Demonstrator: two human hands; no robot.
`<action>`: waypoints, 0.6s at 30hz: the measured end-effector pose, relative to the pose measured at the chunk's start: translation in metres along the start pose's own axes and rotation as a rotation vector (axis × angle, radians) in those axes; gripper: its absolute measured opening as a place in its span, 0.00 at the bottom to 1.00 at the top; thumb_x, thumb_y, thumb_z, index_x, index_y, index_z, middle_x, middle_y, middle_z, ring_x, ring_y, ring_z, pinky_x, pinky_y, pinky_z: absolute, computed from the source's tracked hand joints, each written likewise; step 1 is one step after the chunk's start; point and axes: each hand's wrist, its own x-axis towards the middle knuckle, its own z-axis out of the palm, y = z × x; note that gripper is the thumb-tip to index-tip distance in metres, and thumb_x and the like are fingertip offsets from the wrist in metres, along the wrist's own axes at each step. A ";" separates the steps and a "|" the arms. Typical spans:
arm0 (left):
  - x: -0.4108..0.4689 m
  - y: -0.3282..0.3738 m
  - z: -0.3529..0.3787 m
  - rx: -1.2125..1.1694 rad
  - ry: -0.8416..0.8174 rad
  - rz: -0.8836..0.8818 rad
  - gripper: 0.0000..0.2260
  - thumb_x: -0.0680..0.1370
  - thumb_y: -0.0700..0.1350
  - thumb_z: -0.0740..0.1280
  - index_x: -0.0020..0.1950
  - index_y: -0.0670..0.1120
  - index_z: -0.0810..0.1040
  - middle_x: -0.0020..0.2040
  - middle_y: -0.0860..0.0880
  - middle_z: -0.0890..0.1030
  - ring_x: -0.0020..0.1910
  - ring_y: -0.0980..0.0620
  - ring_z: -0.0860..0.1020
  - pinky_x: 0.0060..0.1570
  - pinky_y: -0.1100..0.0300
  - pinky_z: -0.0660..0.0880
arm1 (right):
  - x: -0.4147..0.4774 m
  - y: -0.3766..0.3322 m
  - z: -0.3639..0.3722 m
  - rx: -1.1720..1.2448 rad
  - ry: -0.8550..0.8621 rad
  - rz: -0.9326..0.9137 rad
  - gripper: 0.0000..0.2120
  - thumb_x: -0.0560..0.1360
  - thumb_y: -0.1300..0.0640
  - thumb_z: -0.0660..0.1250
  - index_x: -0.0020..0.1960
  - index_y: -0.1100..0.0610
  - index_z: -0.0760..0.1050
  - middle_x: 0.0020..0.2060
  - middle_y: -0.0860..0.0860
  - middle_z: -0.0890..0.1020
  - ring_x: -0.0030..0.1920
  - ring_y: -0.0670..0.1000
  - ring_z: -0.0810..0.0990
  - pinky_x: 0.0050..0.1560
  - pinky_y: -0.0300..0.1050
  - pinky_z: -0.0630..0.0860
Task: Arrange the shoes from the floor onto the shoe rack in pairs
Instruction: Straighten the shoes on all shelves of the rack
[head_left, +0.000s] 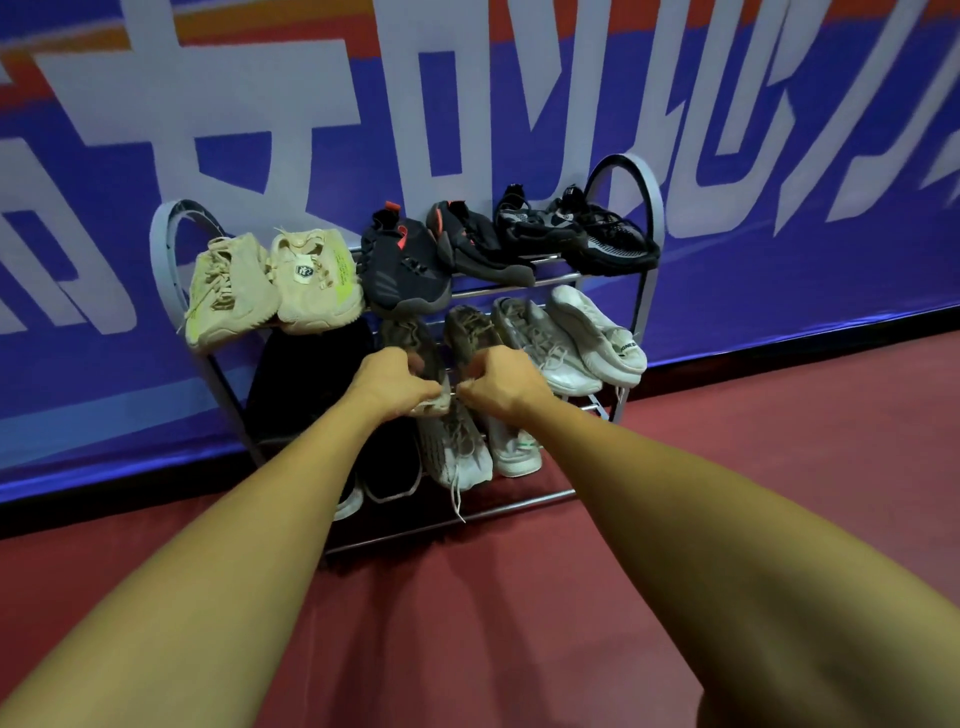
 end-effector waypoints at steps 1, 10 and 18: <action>-0.001 0.006 0.004 -0.008 -0.012 0.035 0.19 0.71 0.49 0.76 0.59 0.43 0.81 0.53 0.46 0.83 0.49 0.50 0.80 0.43 0.62 0.74 | -0.004 0.006 -0.006 -0.014 0.017 0.003 0.10 0.70 0.49 0.69 0.46 0.55 0.81 0.42 0.54 0.83 0.45 0.58 0.82 0.42 0.48 0.79; -0.003 0.066 0.048 0.085 -0.119 0.279 0.22 0.72 0.50 0.74 0.64 0.47 0.78 0.55 0.47 0.81 0.54 0.48 0.79 0.53 0.55 0.76 | -0.037 0.079 -0.073 -0.130 0.126 0.115 0.19 0.73 0.50 0.69 0.62 0.55 0.79 0.54 0.55 0.83 0.56 0.57 0.81 0.52 0.49 0.78; 0.011 0.112 0.083 0.094 -0.167 0.381 0.24 0.73 0.51 0.74 0.66 0.45 0.76 0.62 0.44 0.79 0.58 0.45 0.78 0.57 0.54 0.76 | -0.055 0.129 -0.108 -0.099 0.193 0.252 0.23 0.72 0.39 0.69 0.56 0.57 0.79 0.48 0.54 0.84 0.49 0.58 0.81 0.49 0.52 0.80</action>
